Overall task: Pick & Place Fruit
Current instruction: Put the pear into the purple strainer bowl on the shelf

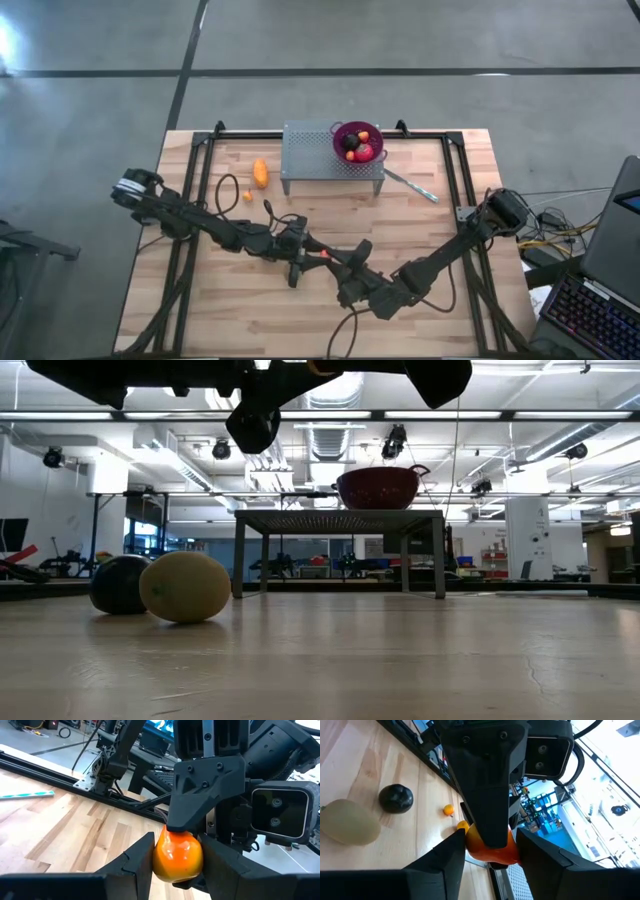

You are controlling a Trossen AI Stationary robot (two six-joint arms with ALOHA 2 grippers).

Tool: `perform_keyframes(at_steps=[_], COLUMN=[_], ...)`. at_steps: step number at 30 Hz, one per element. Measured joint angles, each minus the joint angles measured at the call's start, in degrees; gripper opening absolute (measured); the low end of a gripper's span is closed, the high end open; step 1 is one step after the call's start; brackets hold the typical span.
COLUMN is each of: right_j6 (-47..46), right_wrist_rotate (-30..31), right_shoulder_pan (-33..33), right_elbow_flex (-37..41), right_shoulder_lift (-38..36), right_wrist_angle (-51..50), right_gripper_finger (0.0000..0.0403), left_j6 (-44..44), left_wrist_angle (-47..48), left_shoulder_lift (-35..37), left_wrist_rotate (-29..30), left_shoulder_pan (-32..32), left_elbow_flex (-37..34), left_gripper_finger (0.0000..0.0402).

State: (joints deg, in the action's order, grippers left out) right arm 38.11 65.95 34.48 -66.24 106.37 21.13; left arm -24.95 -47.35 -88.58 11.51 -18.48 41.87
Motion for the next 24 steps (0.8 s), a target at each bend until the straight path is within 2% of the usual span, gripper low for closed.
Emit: perform_keyframes(at_steps=[6,14,24], right_j6=[0.0,-0.2,-0.2], right_wrist_rotate=[0.0,0.0,0.0], right_shoulder_pan=[0.0,0.0,0.0], right_elbow_flex=[0.0,0.0,0.0], right_shoulder_lift=[0.0,0.0,0.0], right_wrist_angle=[-0.1,-0.1,-0.1], right_gripper_finger=[0.0155,0.0166,0.0150], left_j6=[0.0,0.0,0.0], left_wrist_angle=[0.0,-0.1,0.0], left_shoulder_lift=[0.0,0.0,0.0], left_wrist_rotate=[0.0,-0.1,-0.1], left_shoulder_pan=[0.0,0.0,0.0], left_elbow_flex=[0.0,0.0,0.0], left_gripper_finger=[0.0147,0.0147,0.0147])
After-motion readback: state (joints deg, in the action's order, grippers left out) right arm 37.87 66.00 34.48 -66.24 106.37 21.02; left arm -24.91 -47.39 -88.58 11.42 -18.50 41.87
